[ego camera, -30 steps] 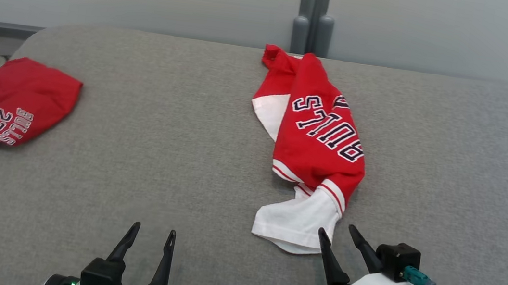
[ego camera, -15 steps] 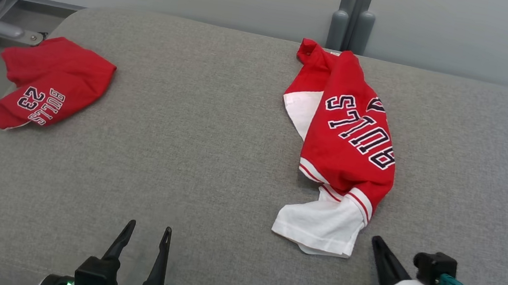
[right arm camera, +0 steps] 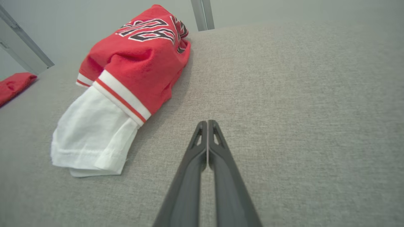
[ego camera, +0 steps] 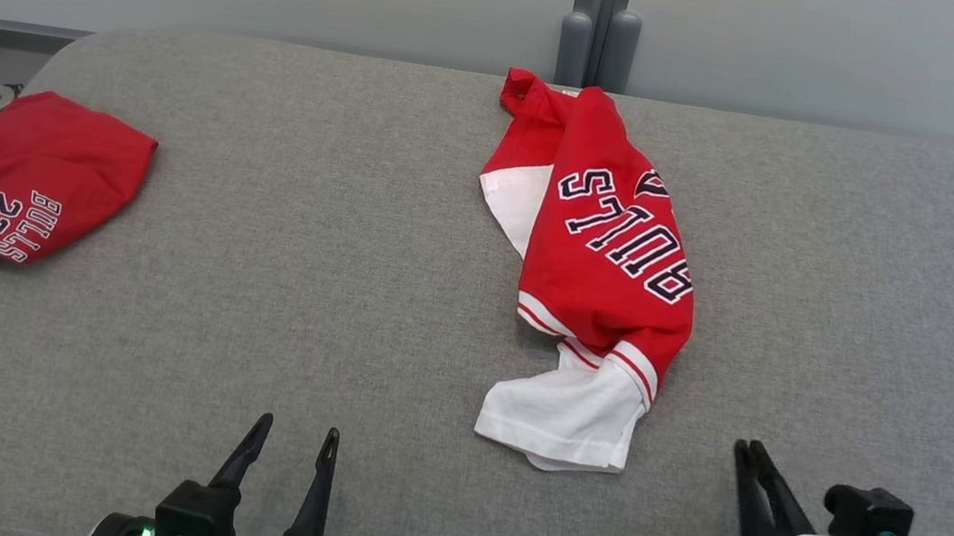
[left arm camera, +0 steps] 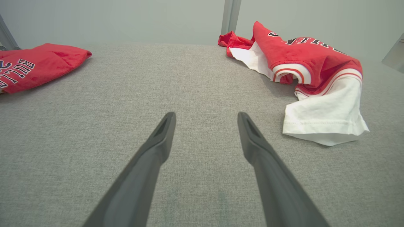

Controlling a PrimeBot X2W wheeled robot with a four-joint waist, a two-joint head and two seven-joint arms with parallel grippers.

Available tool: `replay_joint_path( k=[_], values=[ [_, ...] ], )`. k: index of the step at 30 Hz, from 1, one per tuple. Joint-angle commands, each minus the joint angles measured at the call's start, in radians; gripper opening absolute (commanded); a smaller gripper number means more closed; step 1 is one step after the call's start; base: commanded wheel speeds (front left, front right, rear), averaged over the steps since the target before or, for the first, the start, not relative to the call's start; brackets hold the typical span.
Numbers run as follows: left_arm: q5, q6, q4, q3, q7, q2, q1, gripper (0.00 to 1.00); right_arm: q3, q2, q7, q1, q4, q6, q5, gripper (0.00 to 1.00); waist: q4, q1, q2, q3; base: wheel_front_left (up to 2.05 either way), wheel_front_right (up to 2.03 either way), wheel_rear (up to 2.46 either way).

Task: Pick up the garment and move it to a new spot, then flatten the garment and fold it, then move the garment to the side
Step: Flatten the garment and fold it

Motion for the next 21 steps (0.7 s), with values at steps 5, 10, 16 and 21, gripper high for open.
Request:
replay_joint_path(
  k=[5,10,16,21],
  values=[
    [0.002,0.0,0.006,-0.011,0.0,0.003,-0.02,1.0,0.087,0.031,-0.003,0.002,-0.018,-0.001,0.059,1.0,0.042,0.0,-0.0001,0.009,0.0,0.0,0.0],
    [0.011,-0.004,0.011,-0.008,0.0,0.003,-0.014,1.0,0.148,0.043,-0.003,-0.02,0.021,-0.001,0.102,1.0,0.095,0.0,-0.0001,0.011,0.0,0.0,0.0],
    [0.022,-0.01,0.021,-0.003,0.0,0.003,0.001,1.0,0.156,0.05,-0.003,-0.053,0.116,-0.001,0.103,1.0,0.16,0.0,-0.0001,0.003,0.0,0.0,0.0],
    [0.027,-0.016,0.021,0.015,0.0,0.003,0.013,1.0,0.135,0.051,-0.003,-0.082,0.16,-0.001,0.083,0.0,0.171,0.0,-0.0001,0.002,0.0,0.0,0.0]
  ],
)
